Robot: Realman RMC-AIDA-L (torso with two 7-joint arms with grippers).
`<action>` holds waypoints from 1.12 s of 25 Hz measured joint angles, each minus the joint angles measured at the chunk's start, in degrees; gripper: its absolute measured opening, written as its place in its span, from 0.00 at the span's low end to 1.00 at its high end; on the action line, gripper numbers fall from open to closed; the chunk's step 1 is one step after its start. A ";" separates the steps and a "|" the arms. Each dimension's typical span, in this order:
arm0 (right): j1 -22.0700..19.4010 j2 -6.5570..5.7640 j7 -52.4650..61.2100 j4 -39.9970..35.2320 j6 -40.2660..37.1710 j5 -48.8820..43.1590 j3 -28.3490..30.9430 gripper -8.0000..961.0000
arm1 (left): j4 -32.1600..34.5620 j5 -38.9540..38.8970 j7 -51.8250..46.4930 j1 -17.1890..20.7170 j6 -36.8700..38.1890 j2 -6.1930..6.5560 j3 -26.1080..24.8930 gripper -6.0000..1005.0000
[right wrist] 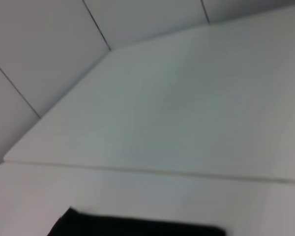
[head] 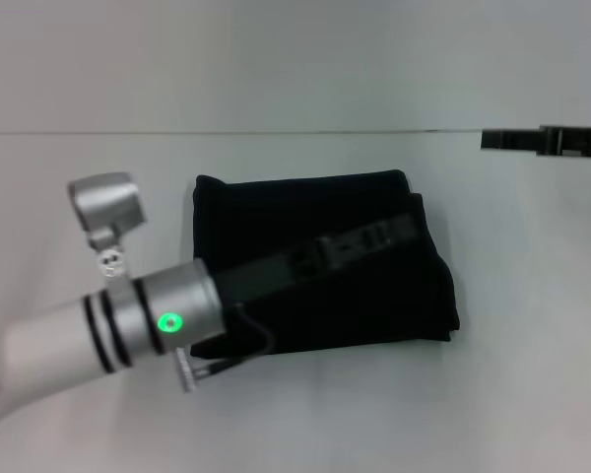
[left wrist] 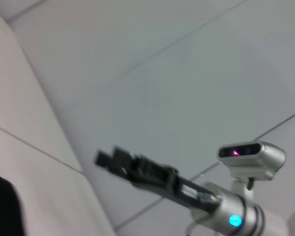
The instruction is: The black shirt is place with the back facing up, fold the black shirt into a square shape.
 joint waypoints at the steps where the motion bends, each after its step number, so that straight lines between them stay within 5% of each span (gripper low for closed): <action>1: 0.08 -0.14 1.49 0.18 -0.31 -0.58 -0.61 0.79 | 2.13 0.01 0.00 1.31 0.10 0.02 0.50 0.46; 6: 0.73 -0.22 6.52 2.92 -0.95 -1.52 -3.17 0.79 | 9.90 -0.27 -1.13 5.36 -1.84 0.52 0.63 0.69; 13: 3.21 1.11 7.96 10.93 3.79 -1.45 -3.29 0.79 | 13.98 -0.07 -1.47 5.82 -4.75 2.37 0.70 0.96; 19: 4.78 4.02 7.62 12.59 8.58 -1.35 -3.33 0.79 | 14.79 -0.01 -1.01 5.39 -7.39 2.83 0.96 0.96; 28: 6.08 4.94 7.68 12.97 11.63 -1.38 -3.40 0.79 | 14.89 0.61 -1.23 5.39 -9.89 2.81 1.03 0.96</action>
